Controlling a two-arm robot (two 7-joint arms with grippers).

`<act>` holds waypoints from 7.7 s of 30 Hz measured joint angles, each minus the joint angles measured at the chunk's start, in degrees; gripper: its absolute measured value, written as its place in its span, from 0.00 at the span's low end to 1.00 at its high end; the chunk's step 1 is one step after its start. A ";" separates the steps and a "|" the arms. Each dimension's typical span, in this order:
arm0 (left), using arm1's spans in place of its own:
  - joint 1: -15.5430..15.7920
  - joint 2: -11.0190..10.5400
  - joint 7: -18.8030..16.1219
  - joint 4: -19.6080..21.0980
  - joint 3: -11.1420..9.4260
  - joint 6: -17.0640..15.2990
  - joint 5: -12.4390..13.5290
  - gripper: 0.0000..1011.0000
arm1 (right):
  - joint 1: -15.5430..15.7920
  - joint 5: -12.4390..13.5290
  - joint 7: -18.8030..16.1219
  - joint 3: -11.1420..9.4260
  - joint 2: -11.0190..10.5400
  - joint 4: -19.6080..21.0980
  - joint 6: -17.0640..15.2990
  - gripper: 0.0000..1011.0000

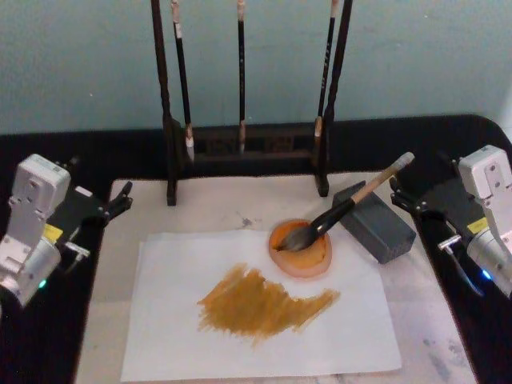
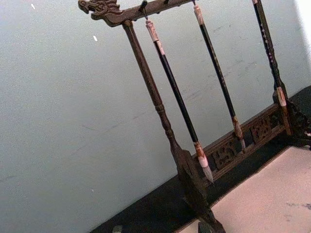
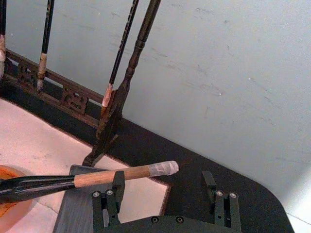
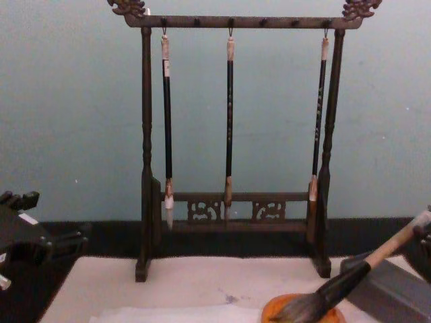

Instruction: Pick up the brush from the inkstone, write on the paper, then place the brush back to its original position.

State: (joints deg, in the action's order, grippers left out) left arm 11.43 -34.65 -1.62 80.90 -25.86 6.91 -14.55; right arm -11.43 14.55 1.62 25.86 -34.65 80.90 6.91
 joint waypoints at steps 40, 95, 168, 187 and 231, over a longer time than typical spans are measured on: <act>0.00 0.00 0.00 0.00 0.00 0.00 0.00 1.00 | 0.00 0.00 0.00 0.00 0.00 0.00 0.00 0.99; 0.00 0.00 0.00 0.00 0.00 0.00 0.01 1.00 | 9.86 62.76 -16.71 -23.87 13.39 1.70 -24.77 0.99; 0.00 0.00 0.00 0.00 0.00 0.00 0.00 1.00 | -12.60 61.68 -21.34 -11.41 16.85 -25.47 -21.85 0.26; 0.00 0.00 0.00 0.00 0.00 0.00 0.00 1.00 | -12.43 62.64 -21.37 -10.93 16.39 -23.37 -21.75 0.15; 0.00 0.00 0.00 0.00 0.00 0.00 0.00 1.00 | -19.46 22.11 -23.44 12.53 4.57 7.01 -10.80 0.15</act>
State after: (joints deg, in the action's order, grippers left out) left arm 11.43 -34.65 -1.62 80.90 -25.86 6.91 -14.55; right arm -30.89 36.65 -21.82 38.40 -30.08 87.91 -3.89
